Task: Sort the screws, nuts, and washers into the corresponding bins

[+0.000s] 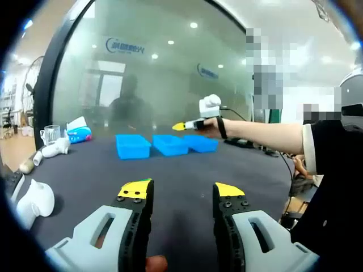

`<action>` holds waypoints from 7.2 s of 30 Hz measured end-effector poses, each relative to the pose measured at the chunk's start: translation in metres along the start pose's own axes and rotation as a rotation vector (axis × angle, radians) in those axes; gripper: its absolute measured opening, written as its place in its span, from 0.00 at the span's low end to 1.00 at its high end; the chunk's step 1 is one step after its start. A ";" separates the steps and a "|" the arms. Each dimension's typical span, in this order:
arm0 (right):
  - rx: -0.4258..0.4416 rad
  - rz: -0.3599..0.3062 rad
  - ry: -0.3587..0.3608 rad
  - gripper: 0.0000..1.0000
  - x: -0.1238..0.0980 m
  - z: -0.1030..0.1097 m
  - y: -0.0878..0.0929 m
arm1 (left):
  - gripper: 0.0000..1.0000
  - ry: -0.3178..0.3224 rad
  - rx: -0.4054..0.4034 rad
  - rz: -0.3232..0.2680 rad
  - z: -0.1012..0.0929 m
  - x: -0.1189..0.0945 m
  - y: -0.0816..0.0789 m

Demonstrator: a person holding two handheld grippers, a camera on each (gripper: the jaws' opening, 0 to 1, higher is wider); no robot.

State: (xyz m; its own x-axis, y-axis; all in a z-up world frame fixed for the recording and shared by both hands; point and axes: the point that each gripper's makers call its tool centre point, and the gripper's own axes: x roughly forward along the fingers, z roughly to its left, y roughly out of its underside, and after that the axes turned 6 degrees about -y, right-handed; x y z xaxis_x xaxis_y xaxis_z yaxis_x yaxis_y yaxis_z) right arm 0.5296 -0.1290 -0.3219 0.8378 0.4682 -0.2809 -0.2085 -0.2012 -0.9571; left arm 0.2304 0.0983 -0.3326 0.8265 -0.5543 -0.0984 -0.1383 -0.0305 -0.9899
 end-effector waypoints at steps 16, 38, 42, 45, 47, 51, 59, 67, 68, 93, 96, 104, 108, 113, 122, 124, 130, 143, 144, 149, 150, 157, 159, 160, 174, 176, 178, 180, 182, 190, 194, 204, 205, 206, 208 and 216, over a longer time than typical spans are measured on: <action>-0.029 -0.039 -0.124 0.26 -0.064 0.055 0.022 | 0.41 -0.006 0.009 -0.004 0.001 -0.001 -0.003; 0.017 -0.133 -0.201 0.27 -0.191 0.113 0.061 | 0.41 0.027 0.027 0.006 -0.011 -0.003 -0.002; 0.035 -0.157 -0.199 0.27 -0.207 0.119 0.065 | 0.41 0.029 0.030 0.006 -0.011 -0.003 -0.002; 0.031 -0.163 -0.191 0.27 -0.216 0.121 0.069 | 0.41 0.034 0.034 0.009 -0.012 -0.003 -0.001; 0.021 -0.161 -0.186 0.27 -0.219 0.121 0.070 | 0.41 0.036 0.038 0.011 -0.013 -0.003 0.000; 0.004 -0.136 -0.208 0.27 -0.222 0.125 0.077 | 0.41 0.048 0.043 0.016 -0.015 -0.005 0.001; -0.029 -0.069 -0.335 0.26 -0.222 0.143 0.084 | 0.41 0.075 0.067 0.055 -0.020 -0.006 0.012; -0.133 0.039 -0.468 0.26 -0.217 0.167 0.094 | 0.41 0.092 0.081 0.070 -0.022 -0.008 0.015; -0.150 0.053 -0.479 0.26 -0.216 0.169 0.095 | 0.41 0.096 0.082 0.075 -0.022 -0.009 0.016; -0.468 0.403 -0.729 0.24 -0.166 0.217 0.108 | 0.41 0.105 0.082 0.106 -0.020 -0.011 0.028; -0.498 0.436 -0.753 0.23 -0.158 0.225 0.111 | 0.41 0.107 0.082 0.110 -0.020 -0.012 0.030; -0.555 0.530 -0.799 0.21 -0.142 0.237 0.127 | 0.41 0.106 0.071 0.116 -0.017 -0.013 0.034; -0.563 0.556 -0.820 0.21 -0.137 0.241 0.131 | 0.41 0.104 0.063 0.116 -0.015 -0.013 0.036; -0.565 0.579 -0.835 0.18 -0.132 0.244 0.134 | 0.41 0.104 0.054 0.115 -0.014 -0.012 0.038; -0.545 0.609 -0.832 0.13 -0.126 0.243 0.143 | 0.41 0.098 0.047 0.116 -0.011 -0.012 0.039; -0.542 0.610 -0.835 0.12 -0.126 0.243 0.142 | 0.41 0.097 0.047 0.116 -0.011 -0.011 0.039; -0.544 0.614 -0.839 0.06 -0.126 0.244 0.143 | 0.41 0.102 0.050 0.117 -0.013 -0.011 0.039; -0.488 0.536 -0.806 0.04 -0.131 0.236 0.137 | 0.41 0.098 0.052 0.111 -0.012 -0.010 0.035; -0.475 0.522 -0.794 0.04 -0.132 0.233 0.135 | 0.41 0.096 0.051 0.109 -0.012 -0.010 0.035; -0.385 0.415 -0.718 0.04 -0.140 0.214 0.116 | 0.41 0.078 0.035 0.094 -0.007 -0.009 0.031; -0.361 0.386 -0.696 0.04 -0.141 0.209 0.111 | 0.41 0.075 0.034 0.092 -0.007 -0.009 0.030; -0.206 0.196 -0.567 0.04 -0.159 0.178 0.087 | 0.41 0.069 0.043 0.072 -0.009 -0.008 0.021; -0.183 0.153 -0.516 0.04 -0.165 0.165 0.082 | 0.41 0.070 0.047 0.065 -0.010 -0.008 0.017; -0.175 0.139 -0.498 0.04 -0.167 0.160 0.080 | 0.41 0.070 0.049 0.062 -0.011 -0.009 0.015; 0.042 -0.175 -0.126 0.04 -0.186 0.083 0.034 | 0.41 0.055 0.049 0.027 -0.011 -0.008 0.004; 0.049 -0.178 -0.122 0.04 -0.182 0.081 0.033 | 0.41 0.053 0.052 0.027 -0.010 -0.008 0.003; 0.032 -0.175 -0.087 0.04 -0.176 0.075 0.032 | 0.41 0.052 0.052 0.026 -0.009 -0.009 0.003; 0.035 -0.160 -0.094 0.04 -0.167 0.073 0.031 | 0.41 0.051 0.048 0.024 -0.009 -0.009 0.004; 0.033 -0.164 -0.091 0.04 -0.158 0.070 0.026 | 0.41 0.051 0.045 0.025 -0.009 -0.009 0.006; 0.049 -0.182 -0.016 0.04 -0.107 0.033 -0.002 | 0.41 0.047 0.037 0.024 -0.005 -0.011 0.006; 0.040 -0.165 0.032 0.04 -0.082 0.014 -0.014 | 0.41 0.043 0.037 0.029 -0.005 -0.011 0.008; -0.013 -0.063 0.037 0.04 -0.014 0.003 -0.024 | 0.41 0.040 0.027 0.036 -0.004 -0.010 0.011; -0.015 -0.058 0.042 0.04 -0.010 0.001 -0.024 | 0.41 0.040 0.027 0.038 -0.004 -0.009 0.012; -0.014 -0.053 0.045 0.04 -0.007 0.000 -0.024 | 0.41 0.039 0.026 0.039 -0.003 -0.009 0.012; -0.006 -0.051 0.054 0.04 0.000 -0.005 -0.024 | 0.41 0.040 0.023 0.038 -0.004 -0.009 0.012; 0.025 -0.021 0.088 0.04 0.015 -0.024 -0.015 | 0.41 0.034 0.021 0.037 -0.002 -0.009 0.012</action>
State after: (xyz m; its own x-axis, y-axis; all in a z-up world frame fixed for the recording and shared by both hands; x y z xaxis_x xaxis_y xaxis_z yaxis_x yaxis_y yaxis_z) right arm 0.5577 -0.1397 -0.3099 0.8830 0.3945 -0.2541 -0.2018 -0.1697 -0.9646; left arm 0.2200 0.1015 -0.3435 0.8019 -0.5828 -0.1313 -0.1564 0.0072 -0.9877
